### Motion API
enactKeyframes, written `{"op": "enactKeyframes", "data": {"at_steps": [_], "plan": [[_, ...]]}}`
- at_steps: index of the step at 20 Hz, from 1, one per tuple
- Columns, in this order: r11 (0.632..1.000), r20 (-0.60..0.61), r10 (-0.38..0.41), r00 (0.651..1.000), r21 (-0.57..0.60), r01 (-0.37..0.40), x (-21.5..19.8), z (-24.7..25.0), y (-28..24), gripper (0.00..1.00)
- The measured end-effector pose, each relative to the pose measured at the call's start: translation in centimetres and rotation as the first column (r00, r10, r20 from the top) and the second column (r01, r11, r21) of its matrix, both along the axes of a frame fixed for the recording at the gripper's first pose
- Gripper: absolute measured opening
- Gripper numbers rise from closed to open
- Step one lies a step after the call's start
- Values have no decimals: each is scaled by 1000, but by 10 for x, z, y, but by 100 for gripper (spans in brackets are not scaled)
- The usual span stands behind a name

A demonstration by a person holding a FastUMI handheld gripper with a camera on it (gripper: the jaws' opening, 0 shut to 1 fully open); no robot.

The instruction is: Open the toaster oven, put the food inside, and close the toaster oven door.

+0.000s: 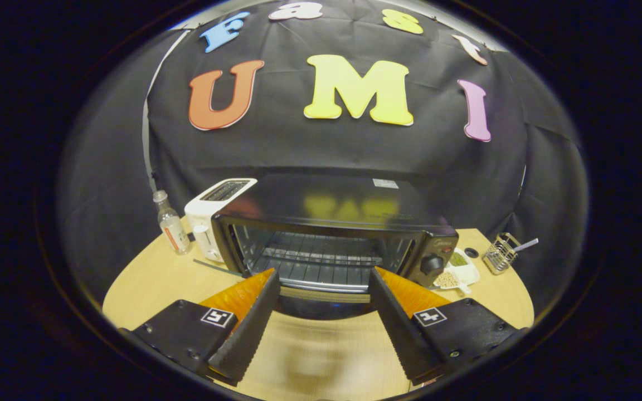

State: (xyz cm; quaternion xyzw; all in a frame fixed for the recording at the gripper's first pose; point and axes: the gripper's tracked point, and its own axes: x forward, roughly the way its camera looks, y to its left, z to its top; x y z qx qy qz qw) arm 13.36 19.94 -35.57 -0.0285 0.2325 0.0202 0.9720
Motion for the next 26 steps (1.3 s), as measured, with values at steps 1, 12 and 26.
{"op": "enactKeyframes", "data": {"at_steps": [1,12,26], "plan": [[1000,-14,6,1000,-3,-6,-9,-7,0,100],[999,-187,33,982,14,-31,-68,-88,0,100],[997,-260,58,964,-24,-67,-77,-134,-2,100]]}}
